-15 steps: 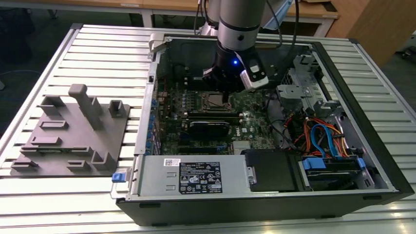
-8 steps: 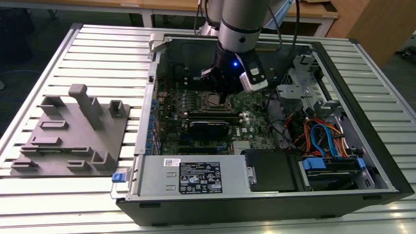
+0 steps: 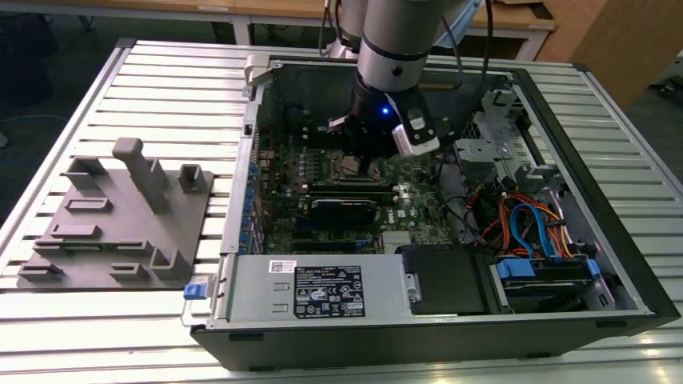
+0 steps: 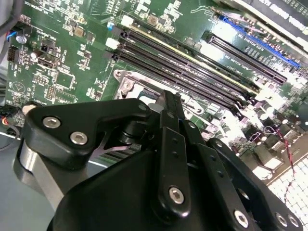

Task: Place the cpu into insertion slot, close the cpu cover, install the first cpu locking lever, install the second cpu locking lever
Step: 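Install the second cpu locking lever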

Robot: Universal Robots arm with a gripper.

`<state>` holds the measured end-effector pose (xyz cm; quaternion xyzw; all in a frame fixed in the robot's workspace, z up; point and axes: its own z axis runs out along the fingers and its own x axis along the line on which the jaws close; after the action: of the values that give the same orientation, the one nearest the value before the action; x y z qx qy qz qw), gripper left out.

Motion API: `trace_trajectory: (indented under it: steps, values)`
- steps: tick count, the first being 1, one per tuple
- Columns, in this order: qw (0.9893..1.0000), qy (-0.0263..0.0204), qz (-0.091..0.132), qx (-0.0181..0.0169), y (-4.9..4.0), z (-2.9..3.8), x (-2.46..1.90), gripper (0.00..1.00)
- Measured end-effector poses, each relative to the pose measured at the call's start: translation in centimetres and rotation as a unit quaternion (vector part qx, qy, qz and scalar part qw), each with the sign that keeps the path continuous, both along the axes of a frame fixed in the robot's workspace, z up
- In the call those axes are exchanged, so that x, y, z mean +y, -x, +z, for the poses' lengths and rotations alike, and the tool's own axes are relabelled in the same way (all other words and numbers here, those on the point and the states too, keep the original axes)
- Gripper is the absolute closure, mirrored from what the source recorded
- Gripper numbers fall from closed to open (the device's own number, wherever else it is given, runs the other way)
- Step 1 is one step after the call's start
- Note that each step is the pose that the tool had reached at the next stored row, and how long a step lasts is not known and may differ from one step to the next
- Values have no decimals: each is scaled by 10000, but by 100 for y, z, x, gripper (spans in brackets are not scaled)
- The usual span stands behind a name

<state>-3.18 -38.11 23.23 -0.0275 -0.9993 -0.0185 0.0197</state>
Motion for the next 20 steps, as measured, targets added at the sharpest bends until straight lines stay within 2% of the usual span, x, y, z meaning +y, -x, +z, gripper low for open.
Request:
trace_trajectory:
  steps: [7, 16, 20]
  values:
    - [10000, -58, 0, 0, 94, -1, -50, 90]
    - [9999, -105, 0, 0, 179, -13, -72, 90]
    - [9999, -143, 37, 0, 193, -40, -91, 90]
